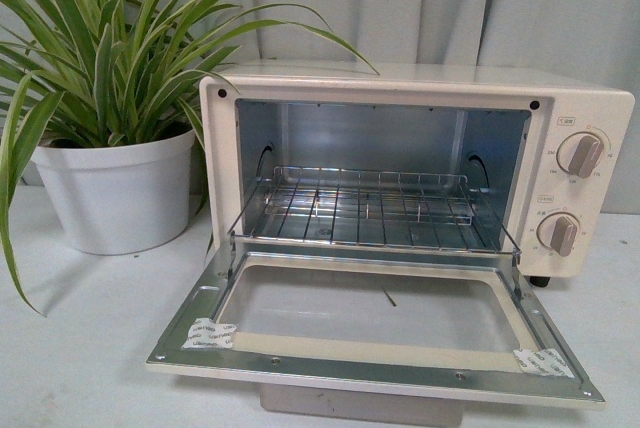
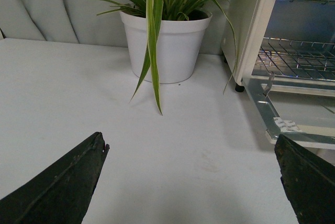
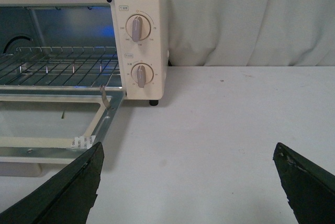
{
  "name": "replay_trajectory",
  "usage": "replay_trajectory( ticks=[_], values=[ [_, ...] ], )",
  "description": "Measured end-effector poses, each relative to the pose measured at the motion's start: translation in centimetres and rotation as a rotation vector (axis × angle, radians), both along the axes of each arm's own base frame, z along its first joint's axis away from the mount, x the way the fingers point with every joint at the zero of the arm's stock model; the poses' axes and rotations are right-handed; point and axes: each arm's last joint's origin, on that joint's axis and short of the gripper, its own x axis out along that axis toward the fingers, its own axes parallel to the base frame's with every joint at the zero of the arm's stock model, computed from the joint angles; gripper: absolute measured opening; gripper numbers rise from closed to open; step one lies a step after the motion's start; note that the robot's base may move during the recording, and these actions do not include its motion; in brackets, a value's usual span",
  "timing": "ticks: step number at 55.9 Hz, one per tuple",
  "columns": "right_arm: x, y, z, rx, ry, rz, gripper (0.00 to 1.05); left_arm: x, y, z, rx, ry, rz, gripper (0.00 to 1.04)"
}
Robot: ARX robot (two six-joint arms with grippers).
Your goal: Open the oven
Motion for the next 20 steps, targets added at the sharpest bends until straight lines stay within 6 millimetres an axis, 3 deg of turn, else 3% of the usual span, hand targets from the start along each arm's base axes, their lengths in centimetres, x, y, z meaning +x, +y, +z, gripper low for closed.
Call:
replay_trajectory(
  ticks=[20],
  values=[
    [0.00, 0.00, 0.00, 0.000, 0.000, 0.000, 0.95, 0.00, 0.00, 0.00, 0.000, 0.000, 0.000, 0.98]
  ],
)
